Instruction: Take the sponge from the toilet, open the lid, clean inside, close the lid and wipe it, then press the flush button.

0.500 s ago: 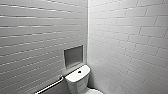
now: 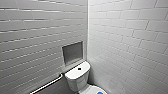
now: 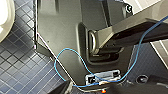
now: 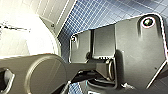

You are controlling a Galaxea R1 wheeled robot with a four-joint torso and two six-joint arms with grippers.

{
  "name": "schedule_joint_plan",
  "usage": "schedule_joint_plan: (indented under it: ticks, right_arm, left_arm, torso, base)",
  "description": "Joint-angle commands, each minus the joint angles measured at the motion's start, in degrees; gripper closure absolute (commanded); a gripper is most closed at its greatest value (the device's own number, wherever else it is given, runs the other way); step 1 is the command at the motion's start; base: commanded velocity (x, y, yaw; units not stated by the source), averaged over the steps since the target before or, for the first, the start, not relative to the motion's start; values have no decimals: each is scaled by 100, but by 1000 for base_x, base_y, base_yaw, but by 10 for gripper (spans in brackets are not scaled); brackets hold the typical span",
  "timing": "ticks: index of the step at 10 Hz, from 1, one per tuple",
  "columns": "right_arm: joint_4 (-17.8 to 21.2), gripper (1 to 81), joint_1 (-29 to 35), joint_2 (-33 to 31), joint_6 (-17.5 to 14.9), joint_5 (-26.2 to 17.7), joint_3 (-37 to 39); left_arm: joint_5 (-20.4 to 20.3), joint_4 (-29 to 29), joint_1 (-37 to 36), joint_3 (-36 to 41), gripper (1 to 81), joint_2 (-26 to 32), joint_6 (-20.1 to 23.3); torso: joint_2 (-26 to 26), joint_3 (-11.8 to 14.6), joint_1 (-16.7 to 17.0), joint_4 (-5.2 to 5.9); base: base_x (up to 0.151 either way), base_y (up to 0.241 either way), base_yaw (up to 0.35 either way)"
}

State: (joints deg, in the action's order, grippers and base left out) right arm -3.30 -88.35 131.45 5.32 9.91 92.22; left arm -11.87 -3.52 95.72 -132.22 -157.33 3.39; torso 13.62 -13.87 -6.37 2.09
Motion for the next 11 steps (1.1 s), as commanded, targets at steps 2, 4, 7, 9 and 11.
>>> schedule_joint_plan:
  ticks: [2,4,7,9,11]
  right_arm:
    - [5,10,585,-599,101,-244,-566]
    - [31,10,699,-704,119,-244,-601]
    - [321,10,1059,-820,102,-244,-759]
    - [436,10,1244,-828,154,-253,-873]
    - [445,10,1402,-828,162,-244,-944]
  left_arm:
    - [326,-131,-22,-313,10,-176,57]
    - [326,-122,-14,-340,10,-185,57]
    - [326,-122,13,-340,10,-229,57]
    - [326,-122,30,-375,10,-229,57]
    - [326,-122,30,-401,10,-282,57]
  torso:
    - [774,-728,-498,0]
    - [1189,-584,-767,0]
    - [1697,-787,-1092,0]
    - [2123,-1337,-1359,0]
    - [2451,-1444,-1560,0]
  base:
    - [0,0,0]
    - [0,0,0]
    - [0,0,0]
    - [0,0,0]
    - [0,0,0]
